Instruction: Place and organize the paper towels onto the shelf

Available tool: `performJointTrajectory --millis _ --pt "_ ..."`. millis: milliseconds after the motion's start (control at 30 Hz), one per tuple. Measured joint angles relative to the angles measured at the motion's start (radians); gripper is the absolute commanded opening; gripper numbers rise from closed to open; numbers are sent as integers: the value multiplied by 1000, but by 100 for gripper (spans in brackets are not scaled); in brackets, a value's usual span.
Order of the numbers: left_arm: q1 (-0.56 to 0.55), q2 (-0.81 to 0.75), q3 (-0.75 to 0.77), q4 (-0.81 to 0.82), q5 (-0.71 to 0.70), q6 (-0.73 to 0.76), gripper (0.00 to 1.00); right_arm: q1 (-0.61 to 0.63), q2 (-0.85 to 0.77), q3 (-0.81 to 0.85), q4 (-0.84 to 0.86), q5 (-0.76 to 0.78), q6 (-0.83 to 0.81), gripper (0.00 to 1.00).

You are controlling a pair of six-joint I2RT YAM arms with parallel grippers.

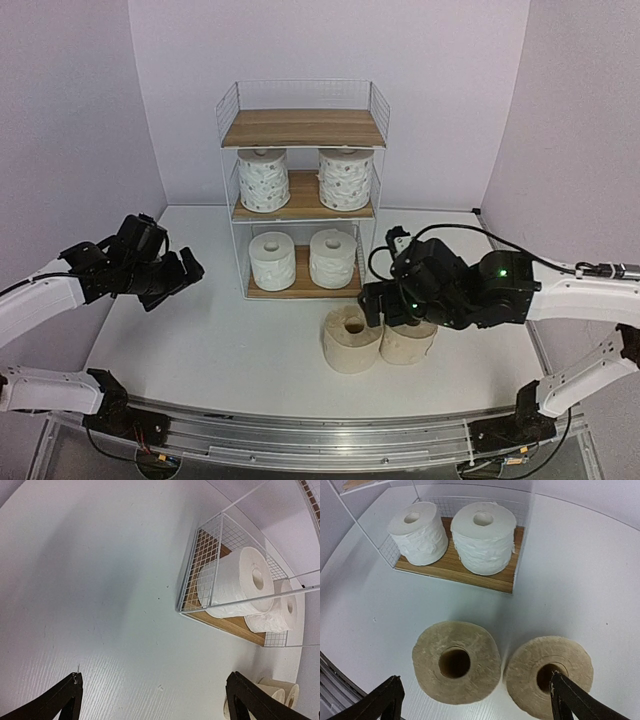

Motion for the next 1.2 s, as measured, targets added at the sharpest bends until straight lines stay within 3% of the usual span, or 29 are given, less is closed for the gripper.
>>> performJointTrajectory --millis 433,700,1067,1200 --pt "0 94 -53 172 181 26 100 -268 -224 -169 -251 -106 209 93" --pt "-7 121 -85 237 250 27 100 -357 -95 -177 -239 -251 210 84" --pt "-88 131 -99 324 267 76 99 -454 8 -229 -79 -369 190 76" --pt "-118 131 -103 344 265 96 100 -457 28 -241 -48 -372 193 62"
